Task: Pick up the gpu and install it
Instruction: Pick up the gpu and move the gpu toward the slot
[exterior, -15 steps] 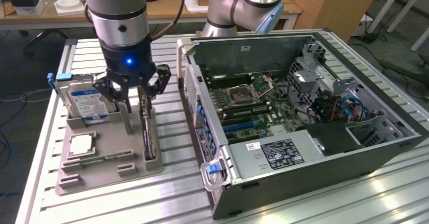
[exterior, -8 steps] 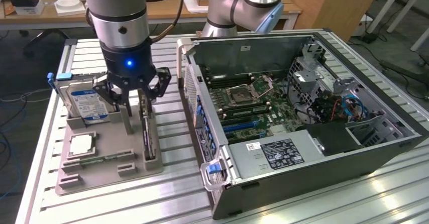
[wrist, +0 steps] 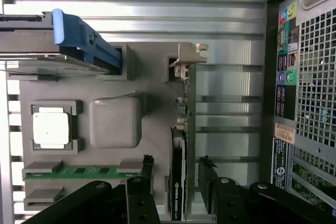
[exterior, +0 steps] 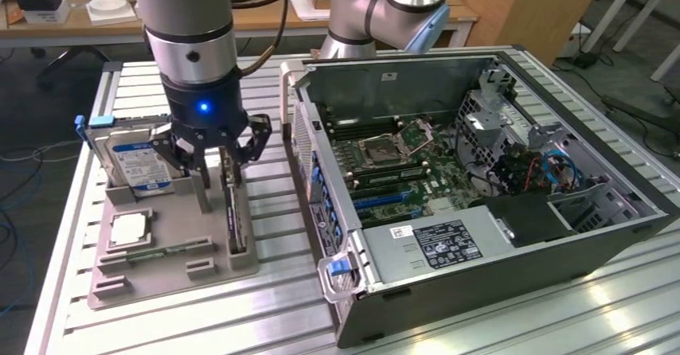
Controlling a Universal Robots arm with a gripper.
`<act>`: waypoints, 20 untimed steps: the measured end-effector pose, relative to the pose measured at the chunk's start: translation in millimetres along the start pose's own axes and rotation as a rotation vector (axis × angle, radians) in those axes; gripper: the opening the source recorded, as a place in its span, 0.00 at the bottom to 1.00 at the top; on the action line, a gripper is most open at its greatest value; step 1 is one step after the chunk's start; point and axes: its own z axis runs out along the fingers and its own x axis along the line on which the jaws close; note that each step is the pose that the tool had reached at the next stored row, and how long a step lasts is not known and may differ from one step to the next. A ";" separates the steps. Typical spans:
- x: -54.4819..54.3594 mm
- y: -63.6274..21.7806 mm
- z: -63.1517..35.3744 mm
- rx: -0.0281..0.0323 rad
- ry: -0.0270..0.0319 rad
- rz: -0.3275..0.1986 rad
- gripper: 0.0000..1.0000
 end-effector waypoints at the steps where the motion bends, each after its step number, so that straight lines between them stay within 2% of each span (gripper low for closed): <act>1: 0.0 0.0 1.2 0.0003 -0.0002 0.000 0.47; 12: 0.1 0.0 18.5 0.0008 0.0005 0.001 0.47; 20: 0.2 0.0 30.4 0.0010 0.0051 0.001 0.47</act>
